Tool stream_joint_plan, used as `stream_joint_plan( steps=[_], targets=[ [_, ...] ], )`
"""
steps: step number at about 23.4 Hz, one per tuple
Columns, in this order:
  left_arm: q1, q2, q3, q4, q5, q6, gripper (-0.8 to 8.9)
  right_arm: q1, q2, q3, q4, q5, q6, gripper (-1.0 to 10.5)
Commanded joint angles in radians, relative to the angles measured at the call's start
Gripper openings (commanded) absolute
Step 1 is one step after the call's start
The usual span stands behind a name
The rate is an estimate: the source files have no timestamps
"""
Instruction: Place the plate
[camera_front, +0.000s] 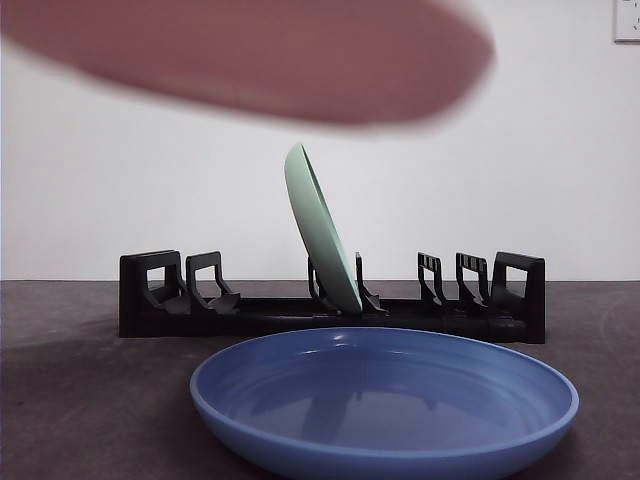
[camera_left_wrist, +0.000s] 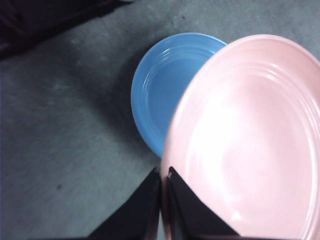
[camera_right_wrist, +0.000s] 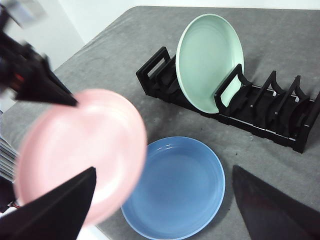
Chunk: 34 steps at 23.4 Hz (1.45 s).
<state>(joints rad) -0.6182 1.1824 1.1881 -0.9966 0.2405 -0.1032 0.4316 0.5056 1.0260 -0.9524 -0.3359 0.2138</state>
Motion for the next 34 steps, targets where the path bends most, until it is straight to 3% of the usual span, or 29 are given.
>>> stream_joint_plan(
  steps=[1, 8, 15, 34],
  targets=[
    [-0.006, 0.001, -0.105, 0.149, 0.037, -0.05, 0.04, 0.004, 0.002, 0.017, 0.008, 0.004, 0.015, 4.3],
    [-0.006, 0.034, -0.338, 0.496, 0.058, -0.167, 0.04, 0.004, 0.002, 0.017, 0.008, 0.004, 0.022, 4.3],
    [-0.007, 0.116, -0.381, 0.677, 0.057, -0.28, 0.04, 0.004, 0.002, 0.017, 0.005, 0.005, 0.037, 4.3],
    [-0.028, 0.29, -0.381, 0.778, 0.021, -0.325, 0.06, 0.004, 0.002, 0.017, -0.003, 0.039, 0.048, 4.3]
  ],
)
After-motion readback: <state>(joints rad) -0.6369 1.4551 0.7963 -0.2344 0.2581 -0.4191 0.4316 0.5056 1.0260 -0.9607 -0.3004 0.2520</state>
